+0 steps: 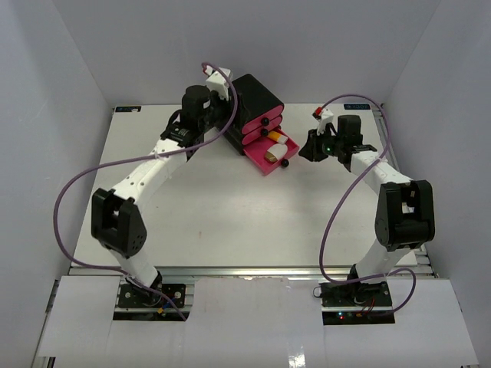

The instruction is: Organize the makeup

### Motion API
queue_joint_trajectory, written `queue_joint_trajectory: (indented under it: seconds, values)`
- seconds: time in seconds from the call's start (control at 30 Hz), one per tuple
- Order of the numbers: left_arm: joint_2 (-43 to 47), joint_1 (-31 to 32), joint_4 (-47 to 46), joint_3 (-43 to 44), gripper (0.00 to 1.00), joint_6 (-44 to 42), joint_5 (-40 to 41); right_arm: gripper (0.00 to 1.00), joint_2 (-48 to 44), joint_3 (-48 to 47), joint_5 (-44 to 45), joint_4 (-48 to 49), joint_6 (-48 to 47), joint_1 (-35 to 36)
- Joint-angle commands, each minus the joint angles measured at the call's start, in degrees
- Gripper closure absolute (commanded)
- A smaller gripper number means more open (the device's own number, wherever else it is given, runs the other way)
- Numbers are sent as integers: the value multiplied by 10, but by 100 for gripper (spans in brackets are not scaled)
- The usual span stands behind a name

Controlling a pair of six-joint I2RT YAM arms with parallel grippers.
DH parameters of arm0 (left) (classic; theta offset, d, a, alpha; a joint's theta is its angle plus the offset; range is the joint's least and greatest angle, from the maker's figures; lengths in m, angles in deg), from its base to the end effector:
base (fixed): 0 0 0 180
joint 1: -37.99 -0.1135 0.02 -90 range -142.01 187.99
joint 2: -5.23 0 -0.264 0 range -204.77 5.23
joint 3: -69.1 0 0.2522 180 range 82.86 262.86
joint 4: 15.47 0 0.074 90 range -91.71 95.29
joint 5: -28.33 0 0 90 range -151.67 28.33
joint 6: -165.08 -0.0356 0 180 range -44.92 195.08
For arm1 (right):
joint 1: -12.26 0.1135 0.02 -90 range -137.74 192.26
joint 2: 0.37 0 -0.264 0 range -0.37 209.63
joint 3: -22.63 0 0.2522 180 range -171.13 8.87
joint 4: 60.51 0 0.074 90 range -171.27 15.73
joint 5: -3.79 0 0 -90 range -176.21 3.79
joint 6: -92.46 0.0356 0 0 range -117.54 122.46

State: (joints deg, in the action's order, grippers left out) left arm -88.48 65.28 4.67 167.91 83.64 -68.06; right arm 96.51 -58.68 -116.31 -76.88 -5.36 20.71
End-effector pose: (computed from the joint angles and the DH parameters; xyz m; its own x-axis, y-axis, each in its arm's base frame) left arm 0.3483 -0.1841 0.3710 -0.3101 -0.0065 -0.9507 0.5107 0.8423 -0.1723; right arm 0.3767 0.0740 0.2525 -0.4438 -0.1849 -0.8768 -0.6142 0.7753 0.1474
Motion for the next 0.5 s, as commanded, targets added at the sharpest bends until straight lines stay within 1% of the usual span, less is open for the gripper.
queue_joint_trajectory:
  seconds: [0.0,0.13,0.27,0.37,0.47]
  values:
    - [-116,-42,20,139,19,-7,-78,76,-6,39,-5,58,137,-13]
    - [-207,-48,20,239,18,-35,-92,76,14,67,3,95,192,-14]
    - [-280,-56,16,324,16,-50,-67,76,51,64,8,102,244,-16]
    - [-315,-63,5,357,16,-41,-78,76,70,62,16,103,270,-16]
    - [-333,-62,-1,362,16,-38,-91,76,89,59,27,104,279,-17]
